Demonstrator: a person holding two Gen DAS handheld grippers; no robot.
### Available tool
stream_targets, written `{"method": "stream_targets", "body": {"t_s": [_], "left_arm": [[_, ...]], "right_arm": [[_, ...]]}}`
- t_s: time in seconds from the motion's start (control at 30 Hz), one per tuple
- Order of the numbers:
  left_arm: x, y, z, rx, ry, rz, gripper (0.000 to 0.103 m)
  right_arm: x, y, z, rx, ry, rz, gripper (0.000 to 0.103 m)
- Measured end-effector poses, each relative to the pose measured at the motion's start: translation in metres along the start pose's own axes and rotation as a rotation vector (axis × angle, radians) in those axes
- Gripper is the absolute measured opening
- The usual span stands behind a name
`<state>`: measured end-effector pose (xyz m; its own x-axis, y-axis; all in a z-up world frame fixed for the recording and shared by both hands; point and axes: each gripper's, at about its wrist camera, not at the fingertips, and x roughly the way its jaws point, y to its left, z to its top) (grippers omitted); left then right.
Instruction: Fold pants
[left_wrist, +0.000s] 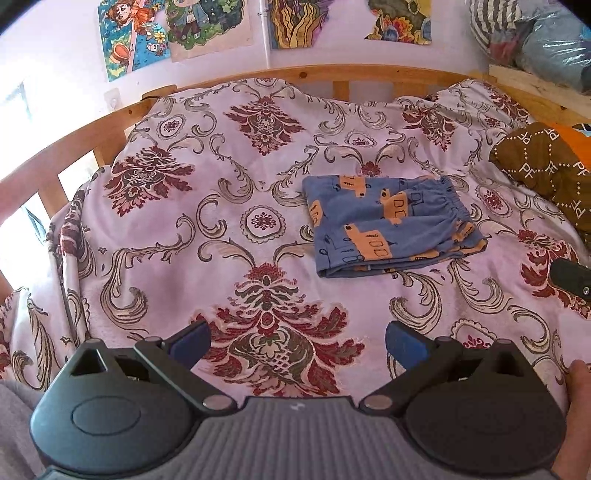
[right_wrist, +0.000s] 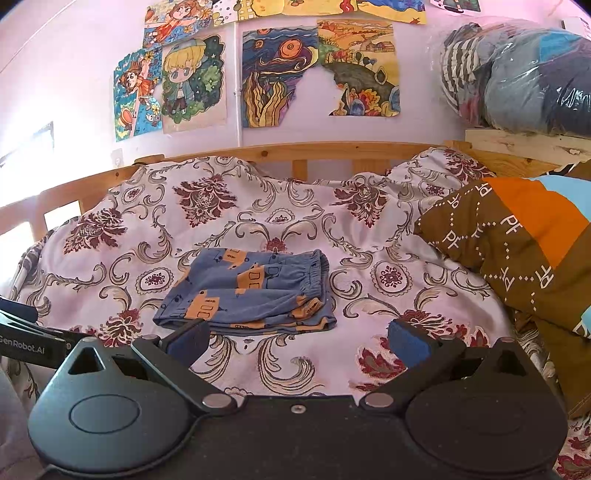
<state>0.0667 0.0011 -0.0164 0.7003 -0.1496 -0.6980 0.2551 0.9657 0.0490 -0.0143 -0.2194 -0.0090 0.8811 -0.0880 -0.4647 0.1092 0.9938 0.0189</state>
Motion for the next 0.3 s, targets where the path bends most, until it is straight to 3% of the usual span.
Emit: {"method": "stream_targets", "body": {"t_s": [0.3], "left_arm": [[-0.0022, -0.0012, -0.0004, 0.003, -0.011, -0.011, 0.103]], "right_arm": [[-0.0004, 0.0009, -0.0007, 0.000, 0.002, -0.001, 0.102]]}}
